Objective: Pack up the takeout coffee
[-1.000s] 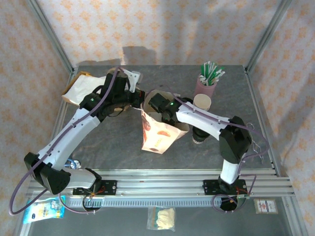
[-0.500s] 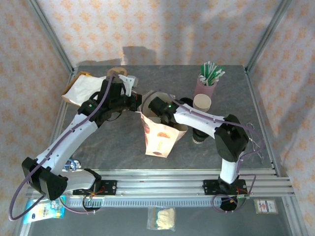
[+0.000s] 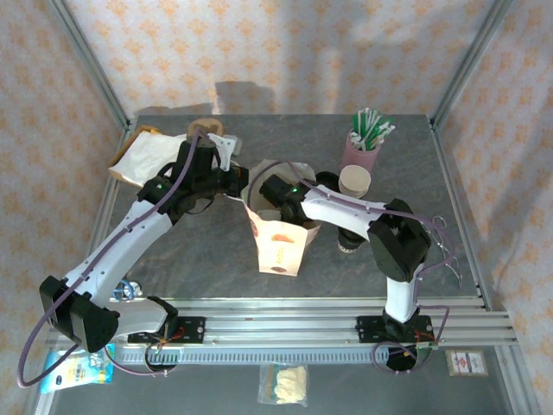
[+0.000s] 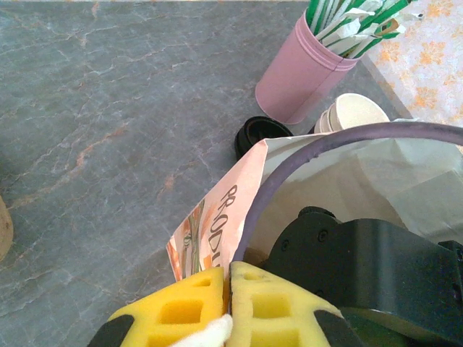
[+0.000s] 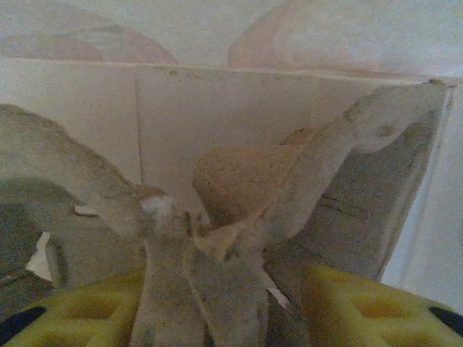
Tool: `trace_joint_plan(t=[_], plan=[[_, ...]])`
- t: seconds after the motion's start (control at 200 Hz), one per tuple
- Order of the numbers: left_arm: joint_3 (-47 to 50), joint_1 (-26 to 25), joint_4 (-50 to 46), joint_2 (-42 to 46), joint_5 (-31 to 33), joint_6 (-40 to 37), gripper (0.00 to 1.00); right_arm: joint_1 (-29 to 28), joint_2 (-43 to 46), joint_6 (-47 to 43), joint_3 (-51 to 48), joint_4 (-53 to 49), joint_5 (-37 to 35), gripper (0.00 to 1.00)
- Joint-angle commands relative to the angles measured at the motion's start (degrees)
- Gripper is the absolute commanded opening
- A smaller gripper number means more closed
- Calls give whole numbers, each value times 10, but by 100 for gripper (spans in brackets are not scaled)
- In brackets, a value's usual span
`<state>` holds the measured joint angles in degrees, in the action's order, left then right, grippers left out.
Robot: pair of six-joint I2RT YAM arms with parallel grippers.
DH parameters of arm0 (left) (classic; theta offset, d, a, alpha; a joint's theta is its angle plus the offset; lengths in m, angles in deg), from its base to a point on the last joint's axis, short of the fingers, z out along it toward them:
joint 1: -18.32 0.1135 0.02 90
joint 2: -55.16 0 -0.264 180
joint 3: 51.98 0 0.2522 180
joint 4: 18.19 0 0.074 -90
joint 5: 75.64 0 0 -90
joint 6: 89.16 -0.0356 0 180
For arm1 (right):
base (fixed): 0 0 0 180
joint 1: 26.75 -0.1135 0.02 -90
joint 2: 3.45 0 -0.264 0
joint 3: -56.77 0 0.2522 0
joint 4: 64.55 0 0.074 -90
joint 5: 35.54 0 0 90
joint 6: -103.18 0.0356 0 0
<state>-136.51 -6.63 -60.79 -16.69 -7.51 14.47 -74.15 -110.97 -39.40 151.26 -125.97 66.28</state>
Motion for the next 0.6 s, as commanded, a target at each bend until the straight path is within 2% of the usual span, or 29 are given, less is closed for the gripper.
trace_joint_plan(t=[0.0,0.125,0.18,0.205,0.225,0.235,0.591], plan=[[-1,4,17,12,1,5,0,4,3,-2,8,-5,-14,60],[1,4,16,14,3,5,0,4,17,-9,13,-5,-21,73],[3,5,16,15,3,6,0,4,23,-13,15,-6,-22,75],[4,5,17,15,4,5,0,4,26,-14,15,-4,-24,84],[4,5,17,16,4,6,0,4,28,-14,15,-2,-26,98],[5,5,17,15,4,6,0,4,28,-14,15,0,-27,100],[21,12,24,21,1,11,0,4,48,-21,38,3,-44,100]])
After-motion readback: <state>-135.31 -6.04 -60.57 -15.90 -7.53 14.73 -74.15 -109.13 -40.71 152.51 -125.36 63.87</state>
